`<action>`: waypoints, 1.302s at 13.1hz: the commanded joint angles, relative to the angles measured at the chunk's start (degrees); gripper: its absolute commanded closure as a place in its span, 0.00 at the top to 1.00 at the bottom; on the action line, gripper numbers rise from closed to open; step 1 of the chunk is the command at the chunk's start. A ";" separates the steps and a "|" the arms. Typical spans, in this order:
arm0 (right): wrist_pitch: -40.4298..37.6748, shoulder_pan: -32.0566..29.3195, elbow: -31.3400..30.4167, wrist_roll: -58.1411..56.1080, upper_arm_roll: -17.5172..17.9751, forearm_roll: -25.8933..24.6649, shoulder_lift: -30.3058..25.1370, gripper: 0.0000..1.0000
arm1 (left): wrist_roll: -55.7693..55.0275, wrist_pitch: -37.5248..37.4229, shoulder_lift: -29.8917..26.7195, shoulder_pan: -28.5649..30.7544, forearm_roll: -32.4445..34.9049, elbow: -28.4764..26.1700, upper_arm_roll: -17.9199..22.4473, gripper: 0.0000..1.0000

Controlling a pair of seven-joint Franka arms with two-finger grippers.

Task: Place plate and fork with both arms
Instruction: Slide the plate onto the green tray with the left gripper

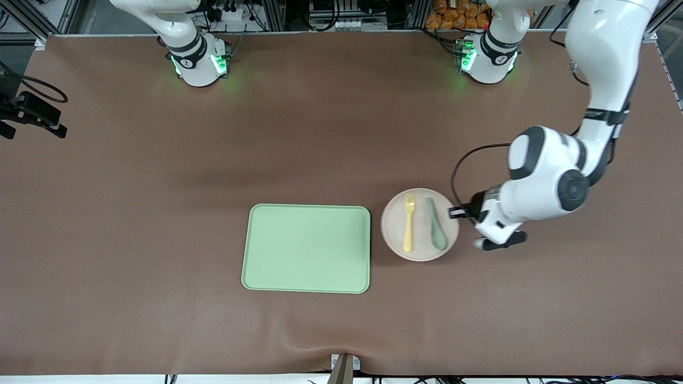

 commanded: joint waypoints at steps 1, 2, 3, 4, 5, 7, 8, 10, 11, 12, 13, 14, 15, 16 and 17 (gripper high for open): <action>-0.15 -0.45 0.39 -0.20 0.16 0.75 -0.01 1.00 | -6.52 0.93 9.47 -5.56 -1.09 10.37 0.54 0.00; -0.23 -0.36 0.39 -0.20 0.16 0.75 -0.01 1.00 | -8.46 2.69 11.50 -7.41 -1.09 12.22 0.80 0.00; -0.15 -0.19 0.39 -0.28 0.16 0.75 -0.01 1.00 | -9.96 5.40 12.82 -8.82 -1.09 12.94 0.89 0.00; -0.15 -0.01 0.39 -0.29 0.25 0.66 -0.01 1.00 | -11.54 7.87 13.62 -10.40 -1.00 12.95 0.98 0.00; -0.15 0.16 0.30 -0.20 0.25 0.66 0.17 1.00 | -12.60 9.63 14.59 -11.80 -1.00 12.95 1.07 0.00; -0.23 -0.10 0.22 -0.29 0.25 0.66 0.60 1.00 | -13.48 13.32 16.17 -13.74 -1.00 12.95 1.07 0.00; -0.32 -0.19 0.13 -0.29 0.16 0.66 0.87 1.00 | -14.36 15.26 16.96 -14.80 -1.00 12.95 1.07 0.00; -0.23 -0.19 0.13 -0.20 0.25 0.66 1.48 1.00 | -16.12 18.43 18.19 -16.82 -0.74 12.95 1.94 0.00; -0.15 -0.19 0.21 -0.28 0.25 0.74 1.75 1.00 | -16.65 18.79 18.29 -18.66 -0.83 12.95 3.52 0.00; 0.29 -0.19 0.21 -0.37 0.25 0.66 1.84 1.00 | -17.17 19.14 18.29 -20.68 -0.92 13.03 5.36 0.00; 1.95 -0.53 0.21 -0.37 0.16 0.57 3.49 1.00 | -17.70 20.36 18.81 -22.70 -1.00 13.12 6.77 0.00; 2.22 -0.71 0.39 -0.37 0.16 0.57 4.29 1.00 | -18.66 21.68 19.25 -23.85 -1.00 13.56 7.65 0.00; 2.31 -0.80 0.39 -0.37 0.16 0.05 4.39 1.00 | -19.54 22.13 19.86 -24.29 -1.00 14.26 7.75 0.00; 2.40 -0.80 0.39 -0.37 0.07 -0.31 4.65 1.00 | -19.73 22.13 20.57 -24.39 -1.00 15.13 7.75 0.00; 2.40 -0.72 0.39 -0.55 0.07 -0.40 4.74 1.00 | -19.82 22.22 21.09 -24.39 -1.00 15.84 7.84 0.00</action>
